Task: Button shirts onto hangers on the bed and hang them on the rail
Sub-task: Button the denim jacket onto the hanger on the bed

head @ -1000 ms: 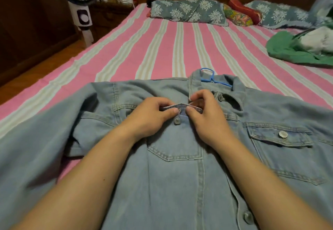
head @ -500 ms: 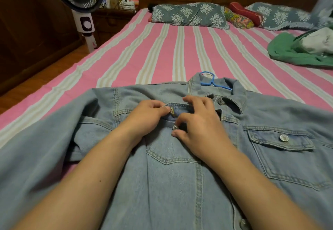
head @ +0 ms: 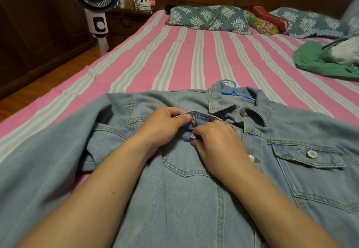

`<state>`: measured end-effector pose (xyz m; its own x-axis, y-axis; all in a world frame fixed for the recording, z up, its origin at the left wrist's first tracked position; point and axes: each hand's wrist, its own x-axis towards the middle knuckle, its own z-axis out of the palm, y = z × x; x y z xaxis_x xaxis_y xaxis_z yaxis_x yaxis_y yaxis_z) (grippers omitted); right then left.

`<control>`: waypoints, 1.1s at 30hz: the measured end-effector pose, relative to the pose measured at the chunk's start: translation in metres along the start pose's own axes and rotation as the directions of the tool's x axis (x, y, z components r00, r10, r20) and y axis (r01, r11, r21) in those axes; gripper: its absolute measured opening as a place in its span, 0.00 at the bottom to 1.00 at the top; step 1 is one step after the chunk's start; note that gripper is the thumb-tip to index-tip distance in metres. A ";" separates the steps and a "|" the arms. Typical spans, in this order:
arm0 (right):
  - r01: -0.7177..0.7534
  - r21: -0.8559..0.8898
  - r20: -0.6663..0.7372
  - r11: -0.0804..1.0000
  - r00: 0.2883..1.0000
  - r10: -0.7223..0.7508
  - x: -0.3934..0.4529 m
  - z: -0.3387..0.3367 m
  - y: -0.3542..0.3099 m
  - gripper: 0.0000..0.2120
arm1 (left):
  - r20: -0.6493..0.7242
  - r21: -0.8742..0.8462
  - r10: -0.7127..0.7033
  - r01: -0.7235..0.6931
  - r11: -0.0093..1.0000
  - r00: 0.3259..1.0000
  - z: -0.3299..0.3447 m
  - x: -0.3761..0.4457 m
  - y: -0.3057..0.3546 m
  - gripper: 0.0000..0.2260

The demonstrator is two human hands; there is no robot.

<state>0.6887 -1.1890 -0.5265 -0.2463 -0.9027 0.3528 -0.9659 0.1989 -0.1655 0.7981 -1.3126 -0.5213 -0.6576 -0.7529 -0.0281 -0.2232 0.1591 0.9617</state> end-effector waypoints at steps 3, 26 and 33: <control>-0.073 0.086 -0.100 0.994 0.992 0.082 0.001 -0.002 0.000 0.11 | -0.004 0.005 0.009 -0.009 1.000 1.000 0.000 -0.002 0.003 0.08; -0.163 0.275 -0.309 0.947 0.918 0.248 0.003 0.003 0.013 0.10 | 0.192 0.063 0.177 -0.192 0.979 0.965 -0.009 -0.012 0.004 0.06; -0.085 0.412 -0.168 0.907 0.971 0.167 0.001 0.006 0.021 0.06 | 0.270 0.042 0.195 -0.214 0.976 0.943 -0.013 -0.014 0.006 0.12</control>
<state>0.6682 -1.1880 -0.5356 -0.4141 -0.7794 0.4702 -0.8229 0.0997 -0.5594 0.8157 -1.3093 -0.5117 -0.8580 -0.5060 0.0877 -0.1071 0.3433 0.9331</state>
